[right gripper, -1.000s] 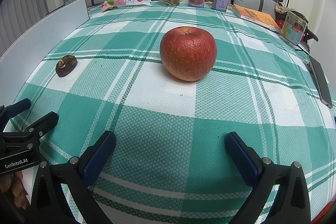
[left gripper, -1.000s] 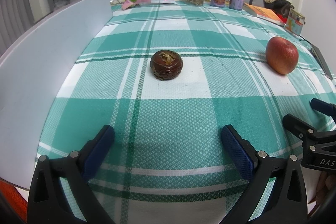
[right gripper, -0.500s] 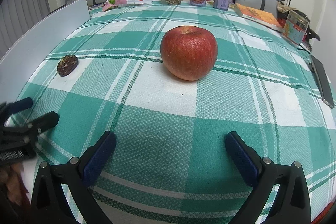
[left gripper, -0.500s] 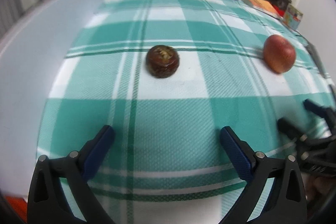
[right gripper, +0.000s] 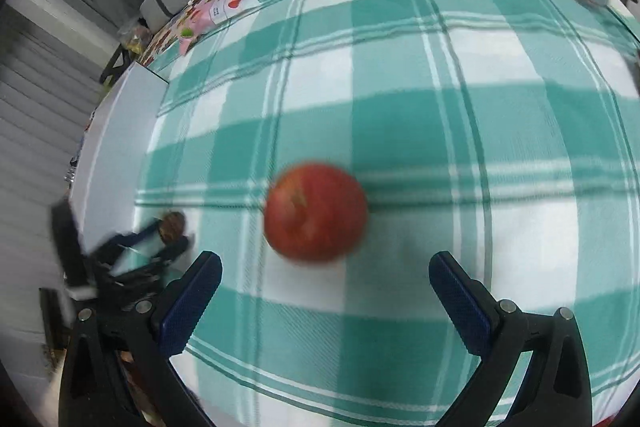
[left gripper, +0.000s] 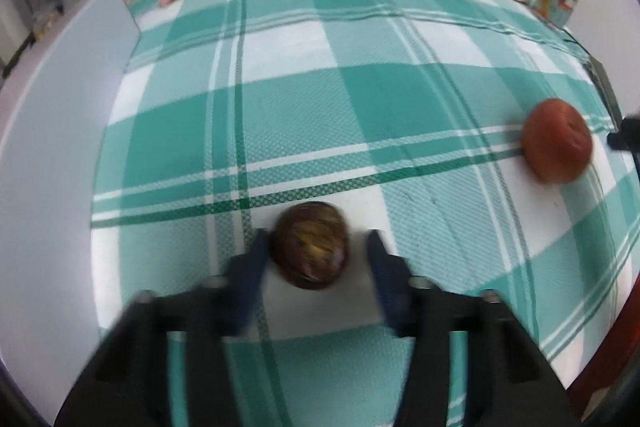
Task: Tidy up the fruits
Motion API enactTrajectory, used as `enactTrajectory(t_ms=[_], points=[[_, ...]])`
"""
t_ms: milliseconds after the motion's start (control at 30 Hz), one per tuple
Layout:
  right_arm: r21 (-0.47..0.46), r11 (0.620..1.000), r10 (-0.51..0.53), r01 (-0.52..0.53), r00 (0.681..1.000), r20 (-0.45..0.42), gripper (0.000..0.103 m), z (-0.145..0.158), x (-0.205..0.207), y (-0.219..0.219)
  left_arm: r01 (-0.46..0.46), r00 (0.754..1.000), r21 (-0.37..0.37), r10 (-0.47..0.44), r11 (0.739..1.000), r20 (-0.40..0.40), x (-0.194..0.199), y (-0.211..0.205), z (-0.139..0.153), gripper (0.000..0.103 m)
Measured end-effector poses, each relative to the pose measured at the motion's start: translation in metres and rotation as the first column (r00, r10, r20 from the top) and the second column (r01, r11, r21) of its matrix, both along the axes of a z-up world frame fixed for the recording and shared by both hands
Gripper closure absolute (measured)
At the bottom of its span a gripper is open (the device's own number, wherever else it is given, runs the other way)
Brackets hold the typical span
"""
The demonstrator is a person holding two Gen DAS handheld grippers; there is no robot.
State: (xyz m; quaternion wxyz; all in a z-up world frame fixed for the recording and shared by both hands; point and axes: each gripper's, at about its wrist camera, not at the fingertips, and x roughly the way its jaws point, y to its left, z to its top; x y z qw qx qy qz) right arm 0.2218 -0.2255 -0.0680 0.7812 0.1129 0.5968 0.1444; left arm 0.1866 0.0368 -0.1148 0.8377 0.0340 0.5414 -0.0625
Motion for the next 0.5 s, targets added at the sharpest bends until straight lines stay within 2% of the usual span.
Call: enactTrajectory(t_ms=[100, 200, 233, 267, 333, 400, 500], points=[[-0.125, 0.986, 0.111, -0.114, 0.993, -0.035, 0.0, -0.005, 0.018, 0.034, -0.016, 1.0, -0.012, 0.017, 1.0, 0.013, 0.002, 0.005, -0.001, 0.062], [-0.264, 0.947, 0.162, -0.185, 0.981, -0.109, 0.008, -0.026, 0.025, 0.06, -0.02, 1.0, -0.029, 0.021, 0.999, 0.006, -0.003, 0.009, 0.002, 0.062], [-0.297, 0.935, 0.166, -0.196, 0.978, -0.123, 0.018, -0.032, 0.026, 0.063, -0.019, 1.0, -0.032, 0.019, 0.999, 0.006, -0.005, 0.01, 0.003, 0.063], [-0.316, 0.928, 0.167, -0.198, 0.978, -0.123, 0.034, -0.034, 0.025, 0.064, -0.018, 1.0, -0.037, 0.018, 0.999, 0.008, -0.008, 0.012, 0.006, 0.063], [-0.333, 0.919, 0.177, -0.209, 0.976, -0.125, 0.034, -0.032, 0.023, 0.066, -0.022, 1.0, -0.062, 0.023, 0.998, 0.013, -0.016, 0.017, 0.015, 0.063], [-0.332, 0.917, 0.188, -0.219, 0.974, -0.124, 0.035, -0.025, 0.017, 0.067, -0.031, 0.999, -0.122, 0.033, 0.992, 0.017, -0.027, 0.026, 0.032, 0.063], [-0.257, 0.939, 0.213, -0.227, 0.973, -0.084, 0.034, 0.003, 0.012, 0.075, -0.031, 0.998, -0.209, 0.042, 0.977, 0.049, -0.044, 0.044, 0.069, 0.063]])
